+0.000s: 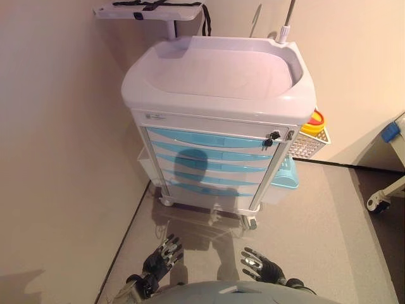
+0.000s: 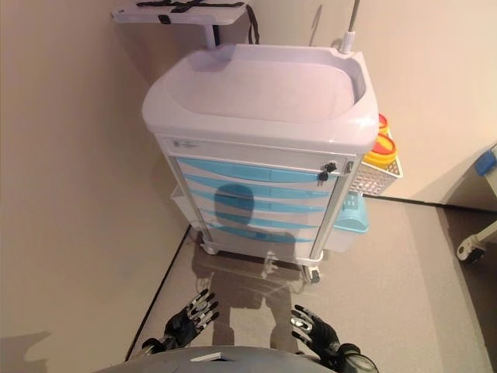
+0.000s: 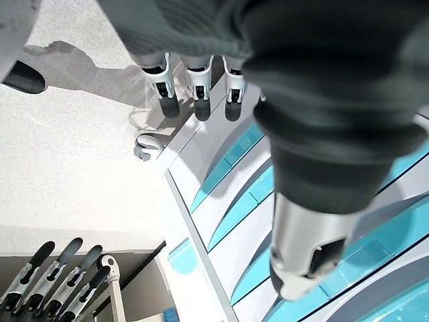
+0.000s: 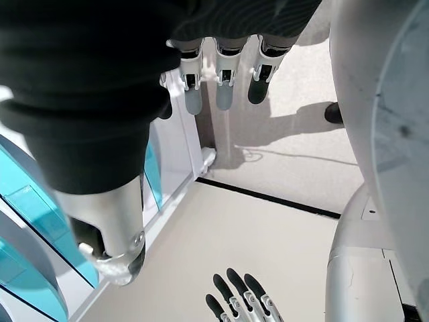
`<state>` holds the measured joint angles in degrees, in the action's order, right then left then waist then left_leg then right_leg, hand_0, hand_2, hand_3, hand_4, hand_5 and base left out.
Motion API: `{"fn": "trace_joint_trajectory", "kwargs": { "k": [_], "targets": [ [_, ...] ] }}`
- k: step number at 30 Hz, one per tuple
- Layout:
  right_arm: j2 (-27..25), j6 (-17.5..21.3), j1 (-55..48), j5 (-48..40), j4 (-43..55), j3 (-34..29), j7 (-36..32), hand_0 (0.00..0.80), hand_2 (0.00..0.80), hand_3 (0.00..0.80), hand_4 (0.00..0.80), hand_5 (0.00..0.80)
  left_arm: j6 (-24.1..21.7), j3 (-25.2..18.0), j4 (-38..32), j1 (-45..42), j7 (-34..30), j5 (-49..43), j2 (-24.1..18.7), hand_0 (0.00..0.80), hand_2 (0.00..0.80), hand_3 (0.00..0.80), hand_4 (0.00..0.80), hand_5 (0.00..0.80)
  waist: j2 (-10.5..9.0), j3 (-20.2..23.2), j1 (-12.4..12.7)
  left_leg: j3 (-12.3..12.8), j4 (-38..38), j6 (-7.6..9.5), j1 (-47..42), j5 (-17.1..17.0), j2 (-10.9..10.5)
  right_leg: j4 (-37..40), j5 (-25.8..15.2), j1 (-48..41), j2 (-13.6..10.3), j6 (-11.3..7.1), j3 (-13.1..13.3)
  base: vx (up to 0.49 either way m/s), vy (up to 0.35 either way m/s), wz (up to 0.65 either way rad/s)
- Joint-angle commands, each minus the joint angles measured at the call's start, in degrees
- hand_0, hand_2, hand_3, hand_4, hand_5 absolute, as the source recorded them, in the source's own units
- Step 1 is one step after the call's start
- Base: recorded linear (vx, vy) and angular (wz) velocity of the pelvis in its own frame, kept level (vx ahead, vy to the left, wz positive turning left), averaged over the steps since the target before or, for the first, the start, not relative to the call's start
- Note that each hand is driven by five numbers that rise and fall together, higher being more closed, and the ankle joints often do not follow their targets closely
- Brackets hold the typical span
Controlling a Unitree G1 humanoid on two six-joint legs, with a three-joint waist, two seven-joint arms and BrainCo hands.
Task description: Open the drawer and pick up the medicine
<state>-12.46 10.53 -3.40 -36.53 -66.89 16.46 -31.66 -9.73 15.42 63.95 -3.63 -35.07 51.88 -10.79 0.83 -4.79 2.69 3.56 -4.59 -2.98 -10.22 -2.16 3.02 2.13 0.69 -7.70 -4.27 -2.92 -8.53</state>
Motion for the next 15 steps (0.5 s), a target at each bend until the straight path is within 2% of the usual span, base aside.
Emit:
{"fn": "trace_joint_trajectory", "kwargs": {
  "k": [1,7,15],
  "targets": [
    [0.4,1.3,3.9,0.2,-1.4,0.7,-1.0,0.0,0.0,0.0,0.0,0.0,0.6,-1.5,3.1,3.5,-0.5,2.0,2.0,0.0,0.0,0.0,0.0,0.0,-1.31,-0.6,-0.3,-2.1,1.9,-0.17,3.3,1.9,-2.7,-0.2,-2.6,0.7,-1.1,-2.95,-2.5,0.0,0.0,0.0],
    [0.6,1.1,4.0,0.3,-1.1,0.9,-0.7,0.0,0.0,0.0,0.0,0.0,1.9,-2.0,3.3,3.3,-1.7,4.0,2.2,0.0,0.0,0.0,0.0,0.0,-1.43,-0.6,-0.3,-2.1,1.9,-0.26,3.4,1.9,-2.7,-0.1,-2.6,0.7,-1.0,-2.93,-2.4,0.0,0.0,0.0],
    [0.7,0.9,4.1,0.4,-1.5,0.7,-0.8,0.0,0.0,0.0,0.0,0.0,1.3,-1.9,3.4,3.3,-1.8,3.3,2.4,0.0,0.0,0.0,0.0,0.0,-1.43,-0.8,-0.2,-2.2,1.9,-0.23,3.0,2.0,-2.6,-0.3,-2.5,0.5,-1.1,-2.94,-2.3,0.0,0.0,0.0]
  ]
}}
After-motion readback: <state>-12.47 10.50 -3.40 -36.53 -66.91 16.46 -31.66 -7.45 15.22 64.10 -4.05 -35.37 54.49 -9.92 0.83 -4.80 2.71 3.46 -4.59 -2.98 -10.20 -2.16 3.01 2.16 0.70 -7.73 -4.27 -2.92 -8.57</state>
